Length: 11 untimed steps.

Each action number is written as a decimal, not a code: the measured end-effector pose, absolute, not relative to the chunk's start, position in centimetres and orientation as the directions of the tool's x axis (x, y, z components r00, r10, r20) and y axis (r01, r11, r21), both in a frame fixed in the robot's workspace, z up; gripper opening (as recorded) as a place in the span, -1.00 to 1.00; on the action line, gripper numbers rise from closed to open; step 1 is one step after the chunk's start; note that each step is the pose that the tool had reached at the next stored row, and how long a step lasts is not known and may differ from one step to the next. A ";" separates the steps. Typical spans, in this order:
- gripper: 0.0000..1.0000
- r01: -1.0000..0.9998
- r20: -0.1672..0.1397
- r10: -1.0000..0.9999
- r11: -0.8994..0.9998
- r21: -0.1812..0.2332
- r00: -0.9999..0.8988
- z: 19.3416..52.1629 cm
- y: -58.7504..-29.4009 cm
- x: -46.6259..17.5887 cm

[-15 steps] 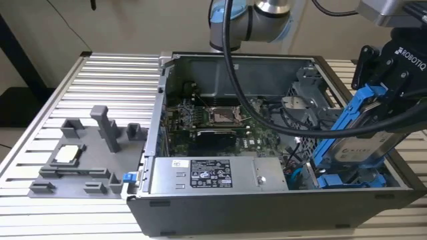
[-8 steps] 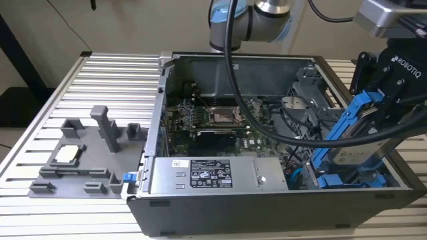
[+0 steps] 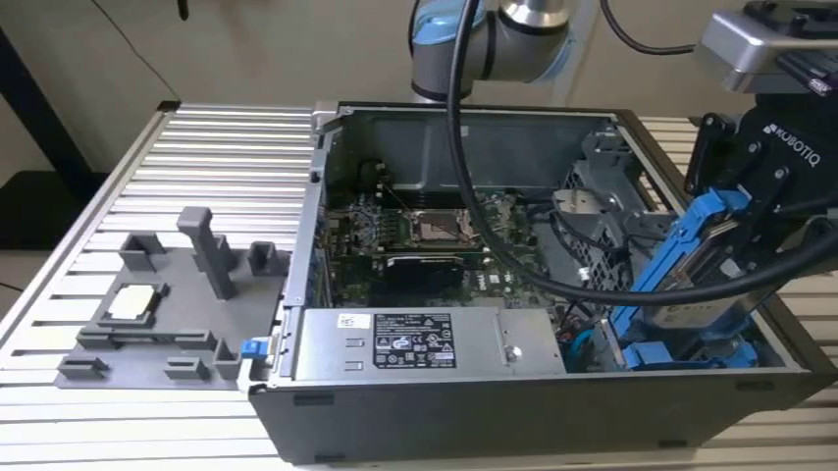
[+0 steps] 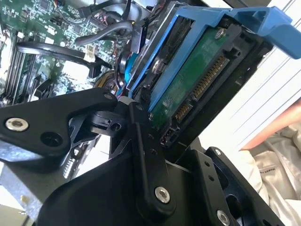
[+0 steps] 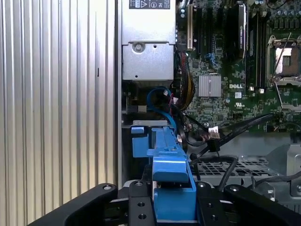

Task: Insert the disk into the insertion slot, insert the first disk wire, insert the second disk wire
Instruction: 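Insert the disk into the insertion slot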

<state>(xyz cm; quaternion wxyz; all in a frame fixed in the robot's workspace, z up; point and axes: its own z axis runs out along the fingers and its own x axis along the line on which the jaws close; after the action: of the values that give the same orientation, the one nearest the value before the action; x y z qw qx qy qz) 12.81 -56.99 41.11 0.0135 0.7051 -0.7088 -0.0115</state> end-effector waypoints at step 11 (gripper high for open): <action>-0.35 -0.999 0.003 -1.000 -0.002 0.035 0.002 39.2 -57.0 12.9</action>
<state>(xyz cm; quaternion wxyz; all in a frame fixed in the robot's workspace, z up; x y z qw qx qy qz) 12.88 -56.99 39.21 0.0135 0.7076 -0.7064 -0.0114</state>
